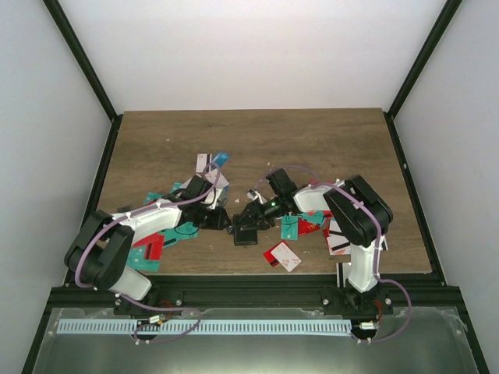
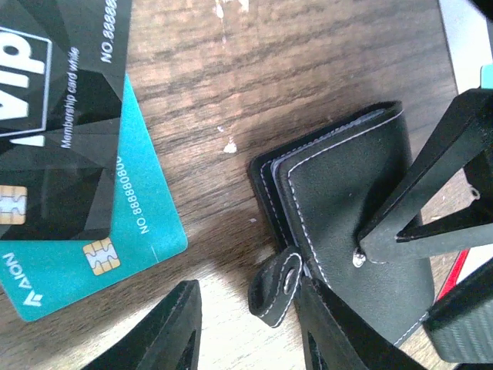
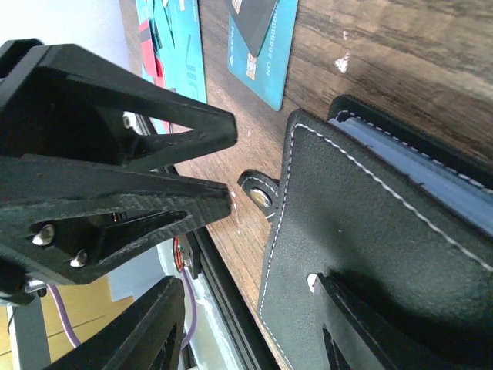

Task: Put the credit cards into the card holder

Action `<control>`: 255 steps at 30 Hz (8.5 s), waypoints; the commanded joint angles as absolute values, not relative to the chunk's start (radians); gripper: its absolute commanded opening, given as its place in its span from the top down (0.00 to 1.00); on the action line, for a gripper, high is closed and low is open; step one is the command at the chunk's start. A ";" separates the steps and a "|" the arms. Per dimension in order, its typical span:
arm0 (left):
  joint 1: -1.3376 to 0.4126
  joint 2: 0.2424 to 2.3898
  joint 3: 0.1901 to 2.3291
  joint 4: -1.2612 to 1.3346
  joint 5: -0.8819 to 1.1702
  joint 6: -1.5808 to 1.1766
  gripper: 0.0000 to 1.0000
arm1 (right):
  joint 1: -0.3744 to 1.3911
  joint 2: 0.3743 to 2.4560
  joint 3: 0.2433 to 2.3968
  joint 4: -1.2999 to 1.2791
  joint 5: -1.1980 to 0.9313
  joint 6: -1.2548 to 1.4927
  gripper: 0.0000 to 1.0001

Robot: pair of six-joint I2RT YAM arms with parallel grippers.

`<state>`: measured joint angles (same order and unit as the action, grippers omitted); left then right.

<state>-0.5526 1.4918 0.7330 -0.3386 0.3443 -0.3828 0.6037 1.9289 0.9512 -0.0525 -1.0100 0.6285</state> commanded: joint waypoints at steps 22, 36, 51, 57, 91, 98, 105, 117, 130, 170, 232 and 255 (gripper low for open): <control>-0.509 1.595 0.748 -0.207 0.581 -0.310 0.89 | 0.606 1.968 0.909 -0.179 -0.863 0.602 0.51; -0.511 1.591 0.735 -0.227 0.525 -0.319 0.86 | 0.607 1.961 0.910 -0.193 -0.858 0.591 0.51; -0.515 1.632 0.735 -0.224 0.535 -0.321 0.91 | 0.606 1.961 0.907 -0.198 -0.857 0.588 0.51; -0.518 1.629 0.730 -0.228 0.531 -0.330 0.96 | 0.606 1.963 0.905 -0.192 -0.857 0.588 0.51; -0.567 1.495 0.602 -0.035 0.643 -0.465 0.96 | 0.606 1.977 0.930 -0.169 -0.969 0.487 0.51; -0.567 1.549 0.636 0.003 0.715 -0.456 0.96 | 0.606 1.976 0.927 -0.136 -1.008 0.481 0.56; -0.567 1.539 0.629 0.040 0.749 -0.465 0.96 | 0.607 1.953 0.906 -0.122 -1.024 0.447 0.61; -0.568 1.571 0.617 0.142 0.807 -0.521 0.96 | 0.604 1.870 0.839 -0.044 -1.049 0.449 0.69; -0.568 1.595 0.604 0.195 0.859 -0.535 0.96 | 0.604 1.865 0.825 0.042 -1.097 0.496 0.80; -0.581 1.622 0.605 0.231 0.924 -0.531 0.96 | 0.552 1.745 0.773 0.038 -1.072 0.466 0.71; -0.581 1.681 0.647 0.216 0.923 -0.512 0.96 | 0.543 1.811 0.740 0.027 -1.128 0.428 0.85; -0.587 1.702 0.663 0.202 0.926 -0.502 0.95 | 0.543 1.803 0.755 0.029 -1.123 0.456 0.99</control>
<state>-0.5777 1.6886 0.6388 0.1822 0.9085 -0.5201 0.5446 1.8069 0.7250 0.0265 -1.1217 0.4614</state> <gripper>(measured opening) 0.043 0.028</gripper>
